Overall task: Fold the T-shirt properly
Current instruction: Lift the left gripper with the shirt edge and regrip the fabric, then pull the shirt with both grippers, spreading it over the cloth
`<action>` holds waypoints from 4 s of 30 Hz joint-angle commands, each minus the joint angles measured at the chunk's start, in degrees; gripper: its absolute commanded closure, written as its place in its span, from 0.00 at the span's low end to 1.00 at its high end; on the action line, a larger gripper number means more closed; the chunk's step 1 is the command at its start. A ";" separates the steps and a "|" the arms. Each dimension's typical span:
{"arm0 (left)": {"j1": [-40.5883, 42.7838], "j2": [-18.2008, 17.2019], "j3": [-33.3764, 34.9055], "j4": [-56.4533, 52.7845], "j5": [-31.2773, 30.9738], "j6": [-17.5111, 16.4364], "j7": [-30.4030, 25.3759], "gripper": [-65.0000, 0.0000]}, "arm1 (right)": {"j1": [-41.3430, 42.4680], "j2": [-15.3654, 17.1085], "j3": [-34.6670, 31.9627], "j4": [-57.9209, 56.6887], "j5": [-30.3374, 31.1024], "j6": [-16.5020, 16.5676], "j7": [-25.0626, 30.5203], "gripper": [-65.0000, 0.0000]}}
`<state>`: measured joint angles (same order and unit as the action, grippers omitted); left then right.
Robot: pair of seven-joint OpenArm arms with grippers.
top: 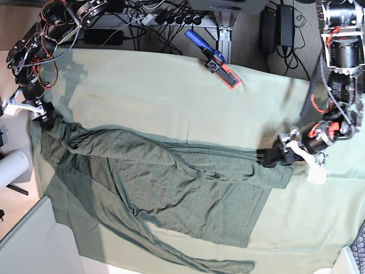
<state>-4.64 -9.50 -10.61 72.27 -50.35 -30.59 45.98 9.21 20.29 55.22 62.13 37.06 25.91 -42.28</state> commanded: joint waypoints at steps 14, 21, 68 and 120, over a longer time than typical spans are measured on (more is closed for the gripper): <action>-2.03 1.22 1.70 0.76 7.91 -2.60 -4.00 1.00 | 0.90 1.44 -4.68 0.70 1.25 0.72 4.00 0.75; -2.01 -0.07 1.64 0.90 -1.27 -9.41 1.60 1.00 | 0.90 1.60 -8.85 0.76 -1.55 0.72 5.68 1.00; 21.66 -18.97 -6.73 29.46 -13.42 -9.41 9.57 1.00 | -15.21 18.69 -2.69 0.87 14.40 0.90 -6.86 1.00; 26.69 -19.23 -10.95 31.39 -11.13 -9.41 5.25 0.72 | -25.75 16.26 -2.89 13.57 16.20 2.67 -5.66 0.46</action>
<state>22.48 -27.77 -21.08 102.80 -60.25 -39.68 52.60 -16.56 34.94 51.88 75.05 52.23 27.00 -48.71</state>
